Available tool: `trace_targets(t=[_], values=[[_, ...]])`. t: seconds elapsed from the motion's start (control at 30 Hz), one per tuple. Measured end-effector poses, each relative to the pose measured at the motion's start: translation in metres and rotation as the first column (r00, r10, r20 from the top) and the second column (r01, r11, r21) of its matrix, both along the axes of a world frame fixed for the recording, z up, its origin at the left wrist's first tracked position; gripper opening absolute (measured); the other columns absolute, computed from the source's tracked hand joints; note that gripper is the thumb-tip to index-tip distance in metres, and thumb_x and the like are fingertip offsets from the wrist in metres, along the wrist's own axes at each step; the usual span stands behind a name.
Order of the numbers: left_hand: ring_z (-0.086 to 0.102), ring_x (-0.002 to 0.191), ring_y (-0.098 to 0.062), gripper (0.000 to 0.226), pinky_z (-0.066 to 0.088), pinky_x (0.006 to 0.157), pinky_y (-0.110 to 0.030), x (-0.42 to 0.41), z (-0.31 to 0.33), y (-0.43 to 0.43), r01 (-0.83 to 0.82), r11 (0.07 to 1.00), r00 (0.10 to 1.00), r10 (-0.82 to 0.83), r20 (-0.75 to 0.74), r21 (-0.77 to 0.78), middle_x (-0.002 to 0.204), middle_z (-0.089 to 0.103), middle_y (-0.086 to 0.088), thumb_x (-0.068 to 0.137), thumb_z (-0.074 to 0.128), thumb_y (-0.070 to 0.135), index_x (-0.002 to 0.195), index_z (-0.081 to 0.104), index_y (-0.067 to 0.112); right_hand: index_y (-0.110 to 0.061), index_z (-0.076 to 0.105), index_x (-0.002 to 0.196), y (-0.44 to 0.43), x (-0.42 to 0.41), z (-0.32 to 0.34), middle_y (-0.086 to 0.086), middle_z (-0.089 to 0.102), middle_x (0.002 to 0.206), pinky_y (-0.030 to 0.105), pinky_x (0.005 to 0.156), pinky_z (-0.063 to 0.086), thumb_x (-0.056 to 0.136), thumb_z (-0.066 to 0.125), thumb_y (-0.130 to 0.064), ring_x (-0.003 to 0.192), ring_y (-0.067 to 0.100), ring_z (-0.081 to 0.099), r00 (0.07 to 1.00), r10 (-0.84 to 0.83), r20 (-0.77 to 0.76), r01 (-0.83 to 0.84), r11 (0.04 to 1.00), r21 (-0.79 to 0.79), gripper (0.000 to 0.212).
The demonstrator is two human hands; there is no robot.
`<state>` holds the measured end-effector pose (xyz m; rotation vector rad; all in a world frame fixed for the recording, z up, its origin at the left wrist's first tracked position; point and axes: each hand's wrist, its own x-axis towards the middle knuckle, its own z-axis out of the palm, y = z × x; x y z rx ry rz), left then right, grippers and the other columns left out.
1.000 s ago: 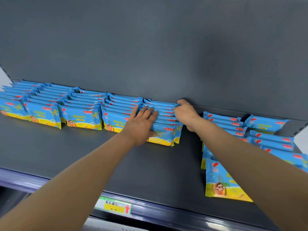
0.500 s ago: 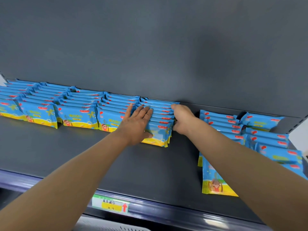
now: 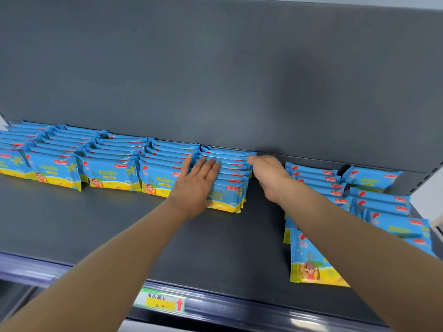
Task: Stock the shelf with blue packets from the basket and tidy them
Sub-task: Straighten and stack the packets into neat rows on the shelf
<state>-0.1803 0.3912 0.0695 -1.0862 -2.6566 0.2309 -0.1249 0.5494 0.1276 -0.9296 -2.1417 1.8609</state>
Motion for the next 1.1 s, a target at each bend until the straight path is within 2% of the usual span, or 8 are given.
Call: trace_targets(t=[0.2,0.27,0.4,0.57,0.7,0.9,1.0,1.1], values=[[-0.003,0.145,-0.024,0.106,-0.022,0.106,-0.043,0.005,0.004,-0.004,0.004,1.000,1.000,-0.004,0.012,-0.004,0.157,-0.001,-0.004,0.080,0.057,0.057,0.146,-0.014,0.014,-0.014,0.054,0.096,-0.002,0.012,0.008,-0.009,0.051,0.074,0.005,0.029,0.031,0.095,0.046,-0.018,0.061,-0.001,0.045,1.000,0.024,-0.018,-0.021,0.991,0.130,0.009],[-0.004,0.144,-0.024,0.107,-0.021,0.106,-0.043,0.007,0.007,-0.006,0.005,1.000,1.000,-0.005,0.022,-0.001,0.157,-0.002,-0.004,0.080,0.058,0.057,0.146,-0.015,0.015,-0.016,0.052,0.101,-0.002,0.017,0.011,-0.011,0.049,0.077,0.007,0.038,0.037,0.095,0.048,-0.020,0.064,-0.002,0.045,0.999,0.038,-0.012,-0.036,0.985,0.168,0.008],[-0.005,0.144,-0.025,0.103,-0.017,0.110,-0.044,0.018,0.014,-0.010,0.006,1.000,0.999,-0.006,0.032,0.007,0.157,-0.003,-0.005,0.081,0.056,0.057,0.147,-0.012,0.015,-0.011,0.050,0.121,0.001,0.032,0.014,-0.008,0.051,0.088,0.010,0.058,0.035,0.093,0.053,-0.022,0.076,-0.001,0.050,0.998,0.057,-0.025,-0.047,0.956,0.290,0.030],[0.020,0.137,-0.022,0.072,-0.005,0.116,-0.041,0.033,0.024,-0.019,0.102,0.991,0.994,-0.099,-0.037,0.088,0.145,0.026,-0.005,0.088,0.054,0.042,0.144,0.019,0.014,-0.013,0.045,0.133,0.003,0.058,0.020,0.003,0.053,0.124,0.024,0.080,0.037,0.090,0.058,-0.022,0.099,0.012,0.047,0.997,0.074,-0.007,-0.063,0.900,0.432,0.046],[0.032,0.129,-0.021,0.053,-0.002,0.115,-0.038,0.044,0.024,-0.033,0.149,0.981,0.988,-0.144,-0.045,0.123,0.133,0.039,-0.003,0.090,0.050,0.036,0.136,0.034,0.015,-0.013,0.046,0.132,-0.004,0.070,0.019,0.003,0.052,0.129,0.025,0.081,0.038,0.089,0.059,-0.020,0.097,0.011,0.047,0.993,0.113,0.016,-0.107,0.870,0.482,0.045],[0.038,0.124,-0.019,0.048,0.001,0.115,-0.034,0.076,0.025,-0.026,0.279,0.929,0.959,-0.284,-0.016,0.242,0.129,0.047,-0.001,0.090,0.053,0.034,0.134,0.042,0.017,-0.013,0.044,0.134,-0.001,0.099,0.026,0.006,0.051,0.133,0.026,0.080,0.042,0.087,0.061,-0.017,0.101,0.019,0.053,0.993,0.103,0.065,-0.121,0.794,0.596,0.051],[0.038,0.123,-0.020,0.053,0.012,0.111,-0.029,0.097,0.029,-0.003,0.297,0.872,0.932,-0.354,0.080,0.390,0.131,0.047,-0.002,0.087,0.058,0.035,0.134,0.043,0.016,-0.012,0.045,0.133,0.016,0.127,0.029,0.007,0.052,0.132,0.025,0.074,0.040,0.086,0.059,-0.013,0.100,0.023,0.057,0.996,0.033,0.079,-0.077,0.754,0.652,0.049],[0.035,0.126,-0.022,0.072,0.026,0.107,-0.034,0.122,0.028,0.025,0.246,0.870,0.852,-0.405,0.332,0.428,0.136,0.039,-0.004,0.082,0.065,0.042,0.140,0.032,0.016,-0.011,0.045,0.133,0.040,0.154,0.031,0.012,0.057,0.125,0.028,0.078,0.044,0.085,0.060,-0.008,0.109,0.029,0.058,0.992,-0.050,0.118,-0.043,0.738,0.673,0.050]])
